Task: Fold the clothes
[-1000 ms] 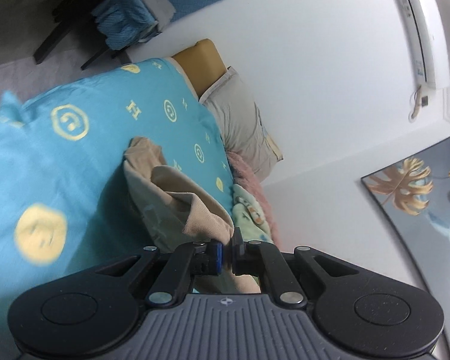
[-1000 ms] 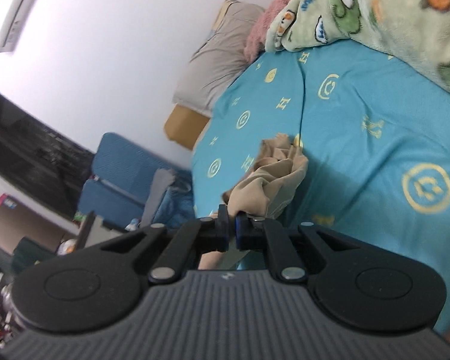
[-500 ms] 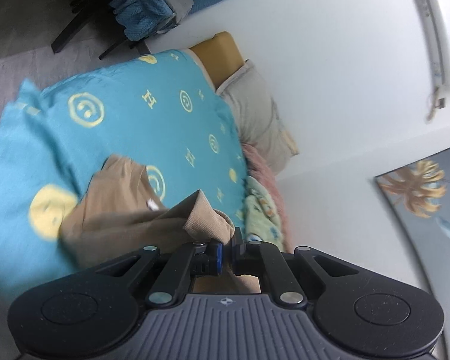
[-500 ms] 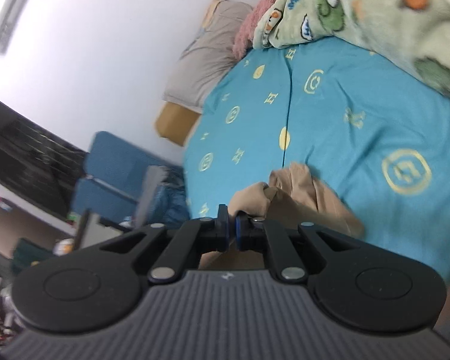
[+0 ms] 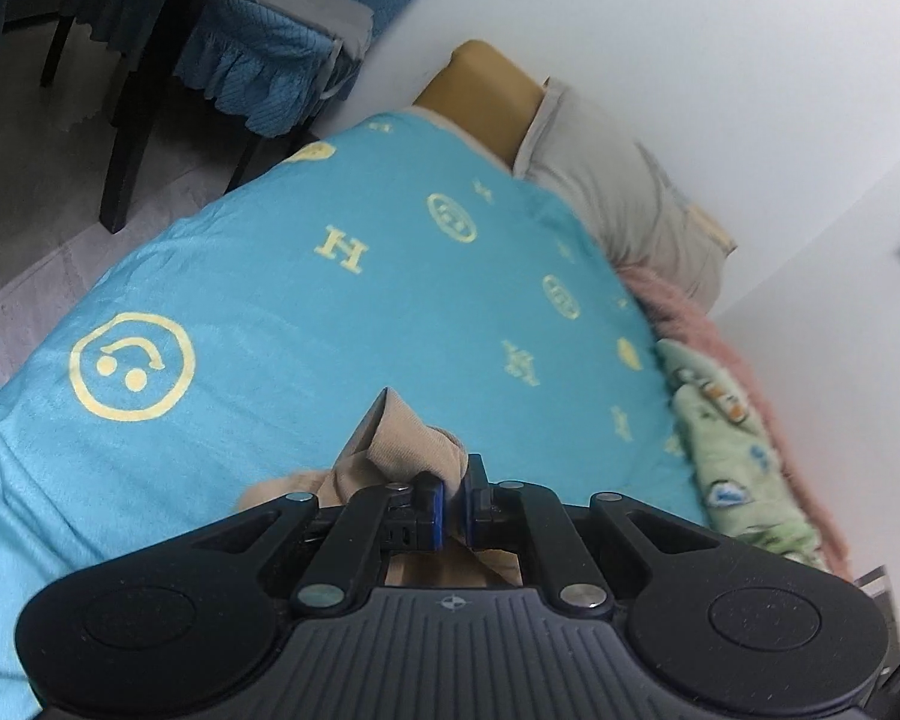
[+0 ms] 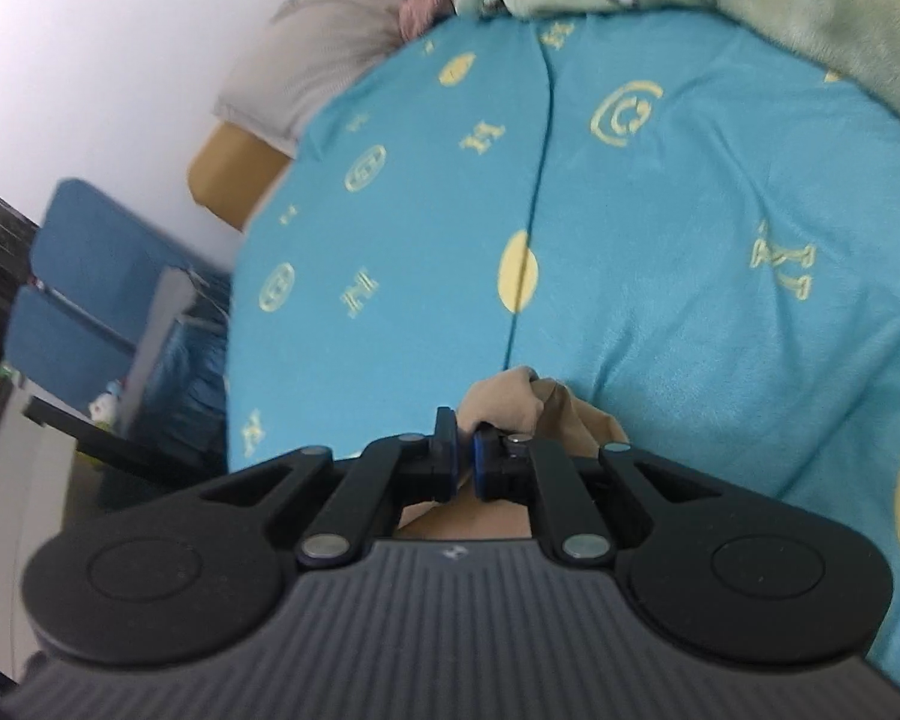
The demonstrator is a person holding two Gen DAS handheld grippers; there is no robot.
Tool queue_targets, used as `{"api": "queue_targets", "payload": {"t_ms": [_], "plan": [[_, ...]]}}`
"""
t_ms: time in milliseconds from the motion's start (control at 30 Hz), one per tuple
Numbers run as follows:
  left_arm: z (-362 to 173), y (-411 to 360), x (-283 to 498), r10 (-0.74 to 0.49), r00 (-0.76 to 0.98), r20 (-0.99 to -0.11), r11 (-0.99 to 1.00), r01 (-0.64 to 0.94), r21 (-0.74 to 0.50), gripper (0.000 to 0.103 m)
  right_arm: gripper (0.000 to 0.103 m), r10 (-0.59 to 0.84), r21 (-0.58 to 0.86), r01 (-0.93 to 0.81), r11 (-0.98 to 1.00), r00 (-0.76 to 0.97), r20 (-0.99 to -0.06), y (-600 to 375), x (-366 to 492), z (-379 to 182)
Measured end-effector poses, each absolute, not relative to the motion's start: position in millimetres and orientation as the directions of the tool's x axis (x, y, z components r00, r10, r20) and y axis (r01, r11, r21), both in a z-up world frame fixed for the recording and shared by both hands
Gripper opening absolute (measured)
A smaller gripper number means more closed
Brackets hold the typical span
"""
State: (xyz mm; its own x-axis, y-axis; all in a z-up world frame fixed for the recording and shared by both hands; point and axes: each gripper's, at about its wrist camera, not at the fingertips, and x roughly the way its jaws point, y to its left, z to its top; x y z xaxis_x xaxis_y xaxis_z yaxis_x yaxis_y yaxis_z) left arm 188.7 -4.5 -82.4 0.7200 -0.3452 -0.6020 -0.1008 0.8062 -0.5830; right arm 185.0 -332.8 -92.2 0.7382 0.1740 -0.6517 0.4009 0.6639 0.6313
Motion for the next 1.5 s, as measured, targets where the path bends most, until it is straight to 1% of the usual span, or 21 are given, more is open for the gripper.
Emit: {"api": "queue_targets", "payload": {"t_ms": [67,167,233,267,300,333,367,400,433,500,600,667,733,800,833,867,933,1033,1267,1433,1500], "plan": [[-86.0,-6.1,194.3,-0.346,0.714,-0.608,0.821,-0.084,-0.565,0.007,0.01,0.176,0.624,0.41,0.665,0.726,-0.664,-331.6,191.6,-94.7],[-90.2,-4.4,195.7,-0.353,0.709,-0.61,0.811,-0.093,-0.578,0.006,0.01,0.174,0.609,0.415,0.675,0.713,-0.679,-328.5,195.0,-95.9],[-89.2,-4.6,193.6,-0.354,0.705,-0.615,0.819,-0.085,-0.568,0.011,0.011,0.184,0.607,0.394,0.691,0.716,-0.674,-325.2,194.6,-95.3],[-87.6,-5.0,192.4,-0.359,0.701,-0.615,0.822,-0.074,-0.564,0.022,0.012,0.186,0.604,0.376,0.702,0.722,-0.666,-323.3,192.9,-93.6],[-85.1,-5.5,190.9,-0.366,0.7,-0.614,0.825,-0.061,-0.561,0.043,0.017,0.188,0.601,0.356,0.715,0.73,-0.657,-321.3,190.8,-91.4],[-80.8,-6.9,188.6,-0.37,0.702,-0.608,0.832,-0.041,-0.554,0.054,0.035,0.19,0.597,0.337,0.728,0.738,-0.648,-319.2,188.7,-89.2],[-75.0,-8.8,185.1,-0.368,0.713,-0.597,0.843,-0.015,-0.538,0.07,0.051,0.199,0.611,0.31,0.728,0.757,-0.622,-317.7,184.5,-85.8],[-68.9,-10.7,180.7,-0.361,0.728,-0.583,0.856,0.01,-0.518,0.081,0.082,0.211,0.63,0.28,0.724,0.78,-0.59,-316.4,179.8,-82.0],[-62.8,-12.7,175.7,-0.351,0.746,-0.566,0.869,0.034,-0.493,0.085,0.091,0.21,0.633,0.257,0.73,0.798,-0.566,-314.1,173.9,-76.8],[-53.3,-18.5,165.9,-0.339,0.778,-0.53,0.899,0.102,-0.425,0.093,0.09,0.201,0.628,0.214,0.748,0.829,-0.522,-308.9,161.6,-65.3],[-53.0,-30.1,160.8,-0.336,0.773,-0.539,0.928,0.174,-0.329,0.096,0.09,0.202,0.568,0.153,0.809,0.834,-0.513,-299.3,153.6,-57.4],[-62.1,-37.0,162.3,-0.326,0.758,-0.565,0.94,0.195,-0.282,0.096,0.089,0.226,0.504,0.097,0.858,0.81,-0.541,-290.2,158.3,-61.3],[-73.0,-43.6,164.9,-0.312,0.741,-0.594,0.949,0.208,-0.238,0.096,0.066,0.215,0.43,0.086,0.899,0.769,-0.602,-279.6,168.0,-72.9],[-87.7,-49.4,173.1,-0.289,0.711,-0.641,0.957,0.207,-0.202,0.095,0.067,0.191,0.366,0.087,0.926,0.73,-0.657,-272.7,180.9,-90.8],[-95.3,-51.7,177.0,-0.271,0.695,-0.666,0.963,0.201,-0.182,0.095,0.062,0.175,0.335,0.085,0.938,0.718,-0.673,-269.9,186.6,-99.6],[-103.0,-54.0,181.0,-0.251,0.679,-0.689,0.968,0.195,-0.161,0.095,0.06,0.158,0.304,0.082,0.949,0.71,-0.687,-267.2,192.0,-108.3],[-115.4,-56.2,185.0,-0.223,0.652,-0.724,0.973,0.192,-0.127,0.092,0.059,0.15,0.281,0.073,0.957,0.706,-0.693,-265.0,193.1,-112.0],[-123.7,-54.6,182.2,-0.212,0.643,-0.736,0.974,0.198,-0.108,0.091,0.059,0.142,0.255,0.057,0.965,0.702,-0.698,-262.3,192.7,-114.8],[-100.1,-46.0,147.4,-0.228,0.667,-0.71,0.972,0.201,-0.123,0.091,0.059,0.132,0.261,0.077,0.962,0.705,-0.697,-262.3,163.5,-100.0],[-84.3,-37.6,109.9,-0.252,0.626,-0.738,0.967,0.193,-0.166,0.091,0.06,0.128,0.248,0.077,0.966,0.69,-0.713,-258.4,132.3,-89.6],[-83.0,-35.9,97.3,-0.236,0.613,-0.754,0.971,0.183,-0.155,0.092,0.06,0.113,0.226,0.078,0.971,0.685,-0.72,-255.6,123.3,-88.2]]}}
